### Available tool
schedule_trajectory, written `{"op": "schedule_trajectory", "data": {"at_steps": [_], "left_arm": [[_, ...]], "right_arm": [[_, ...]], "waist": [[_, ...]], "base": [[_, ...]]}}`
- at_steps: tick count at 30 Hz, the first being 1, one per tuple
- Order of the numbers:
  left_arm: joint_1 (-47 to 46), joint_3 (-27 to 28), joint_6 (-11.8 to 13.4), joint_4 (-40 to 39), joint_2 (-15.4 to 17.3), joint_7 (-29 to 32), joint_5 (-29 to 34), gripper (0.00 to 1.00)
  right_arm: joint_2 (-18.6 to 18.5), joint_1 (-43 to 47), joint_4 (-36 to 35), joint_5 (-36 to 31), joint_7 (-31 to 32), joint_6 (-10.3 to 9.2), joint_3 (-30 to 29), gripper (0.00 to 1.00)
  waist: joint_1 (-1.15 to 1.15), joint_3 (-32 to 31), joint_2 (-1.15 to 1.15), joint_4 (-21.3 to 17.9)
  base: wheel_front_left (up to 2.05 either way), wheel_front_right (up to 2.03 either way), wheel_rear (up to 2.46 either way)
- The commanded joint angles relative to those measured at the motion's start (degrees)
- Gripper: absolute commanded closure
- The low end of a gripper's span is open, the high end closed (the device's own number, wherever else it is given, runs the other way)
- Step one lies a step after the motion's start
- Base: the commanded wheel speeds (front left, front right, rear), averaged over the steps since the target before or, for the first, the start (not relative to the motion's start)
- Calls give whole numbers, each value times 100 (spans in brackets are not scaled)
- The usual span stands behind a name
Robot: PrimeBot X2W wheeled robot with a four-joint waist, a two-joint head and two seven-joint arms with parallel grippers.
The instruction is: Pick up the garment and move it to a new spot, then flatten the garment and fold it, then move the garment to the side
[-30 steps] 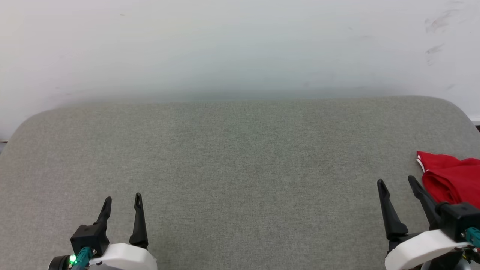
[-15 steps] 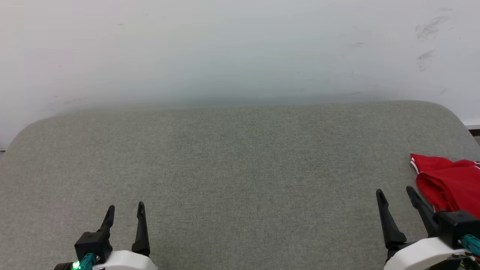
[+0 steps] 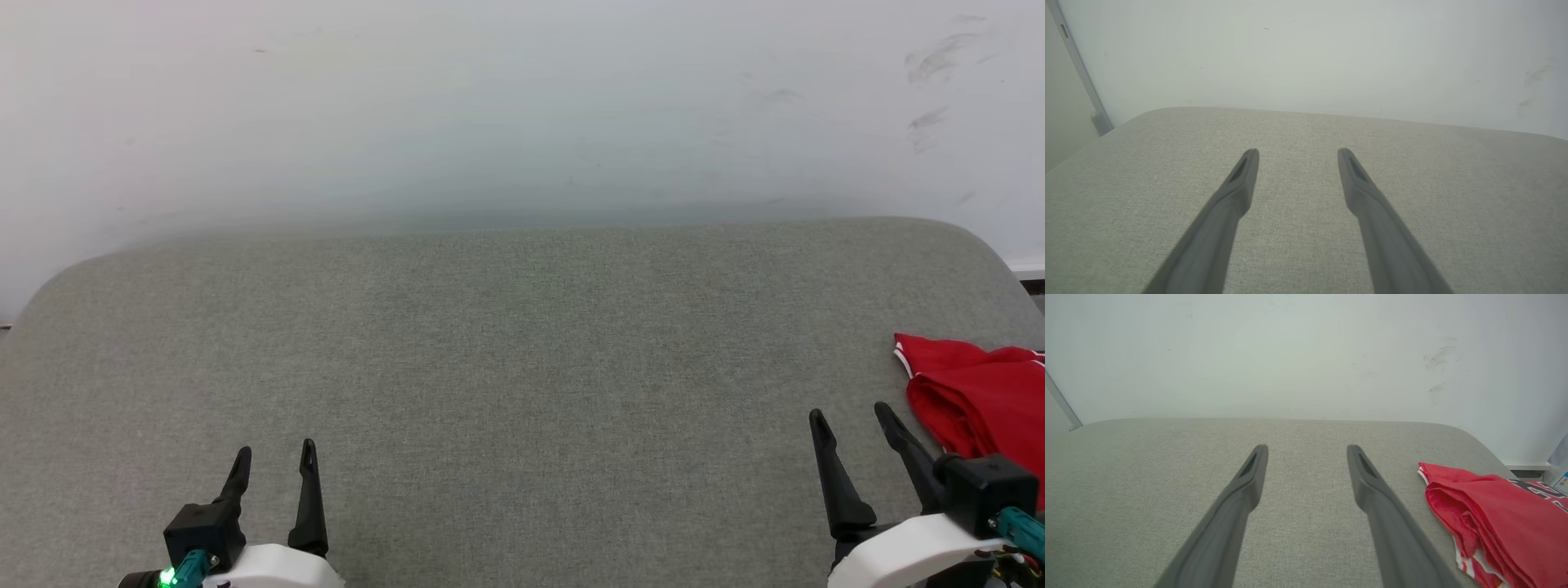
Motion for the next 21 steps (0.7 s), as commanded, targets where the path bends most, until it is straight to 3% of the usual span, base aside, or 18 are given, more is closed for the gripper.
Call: {"op": "schedule_trajectory", "data": {"at_steps": [1,3,4,10,21], "left_arm": [[-49,41,-33,32,10,-27,-9,0],[-64,35,-60,51,9,-27,-17,0],[-6,15,-51,65,-2,2,-2,100],[166,-31,-54,325,-87,35,-17,100],[8,184,-256,316,-189,361,-1123,100]], "right_arm": [[27,-54,25,31,-30,-5,12,0],[28,-60,44,52,-27,-5,5,0],[1,1,44,45,-15,0,4,100],[2,134,331,64,-13,1,5,100],[-3,-78,592,1340,27,1,-47,100]], "waist": [[0,0,0,1],[0,4,0,5],[0,5,0,4],[0,5,0,4],[0,33,0,21]], "base": [[0,0,0],[0,0,0],[0,0,0],[0,0,0],[0,0,0]]}}
